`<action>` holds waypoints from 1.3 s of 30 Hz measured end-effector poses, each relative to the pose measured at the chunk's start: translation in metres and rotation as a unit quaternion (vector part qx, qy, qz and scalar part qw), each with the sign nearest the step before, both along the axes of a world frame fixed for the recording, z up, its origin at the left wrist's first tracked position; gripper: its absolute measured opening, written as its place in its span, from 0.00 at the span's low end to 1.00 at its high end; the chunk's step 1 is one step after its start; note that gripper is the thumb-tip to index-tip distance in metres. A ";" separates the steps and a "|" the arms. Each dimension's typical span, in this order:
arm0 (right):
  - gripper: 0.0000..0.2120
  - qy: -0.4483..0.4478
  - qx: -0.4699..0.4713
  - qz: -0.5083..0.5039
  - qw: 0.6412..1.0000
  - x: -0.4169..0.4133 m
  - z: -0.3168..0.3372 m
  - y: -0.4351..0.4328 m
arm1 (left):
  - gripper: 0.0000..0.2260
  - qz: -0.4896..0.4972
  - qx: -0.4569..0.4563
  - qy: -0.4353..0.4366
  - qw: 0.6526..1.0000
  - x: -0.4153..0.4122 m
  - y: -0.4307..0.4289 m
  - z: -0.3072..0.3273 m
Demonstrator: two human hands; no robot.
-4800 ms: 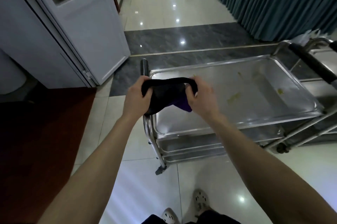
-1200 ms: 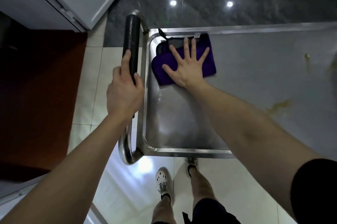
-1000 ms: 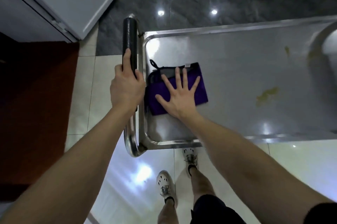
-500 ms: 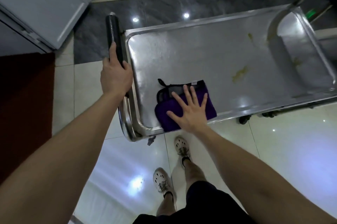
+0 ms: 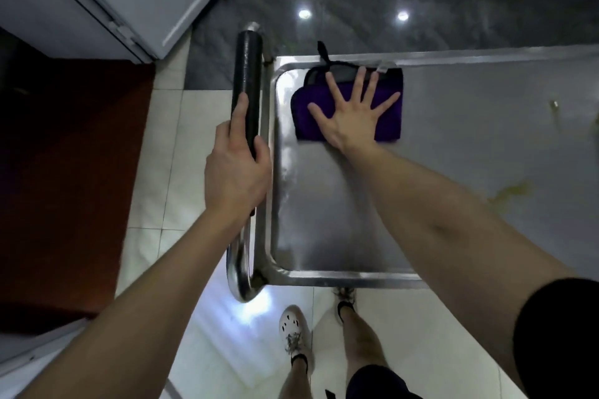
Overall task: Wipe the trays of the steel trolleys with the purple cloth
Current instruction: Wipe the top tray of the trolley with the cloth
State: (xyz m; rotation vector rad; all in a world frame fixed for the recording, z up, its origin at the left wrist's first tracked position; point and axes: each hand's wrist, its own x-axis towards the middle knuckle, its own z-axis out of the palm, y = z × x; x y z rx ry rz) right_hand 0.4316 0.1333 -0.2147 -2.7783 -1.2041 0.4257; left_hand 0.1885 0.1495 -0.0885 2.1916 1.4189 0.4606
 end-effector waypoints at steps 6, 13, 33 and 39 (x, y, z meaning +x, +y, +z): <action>0.44 -0.027 0.014 0.065 0.997 -0.032 -0.004 0.080 | 0.30 0.007 0.014 0.016 1.000 0.000 0.002 -0.003; 0.39 -0.021 0.024 0.083 0.996 -0.055 -0.009 0.049 | 0.30 -0.001 0.008 0.006 1.000 0.000 0.001 0.000; 0.34 -0.024 0.023 0.239 0.970 -0.112 0.000 -0.242 | 0.31 -0.018 -0.012 0.013 1.000 -0.001 0.005 0.003; 0.37 -0.013 0.001 -0.006 1.000 0.011 0.014 -0.199 | 0.31 -0.009 -0.006 0.016 1.000 0.001 0.005 0.002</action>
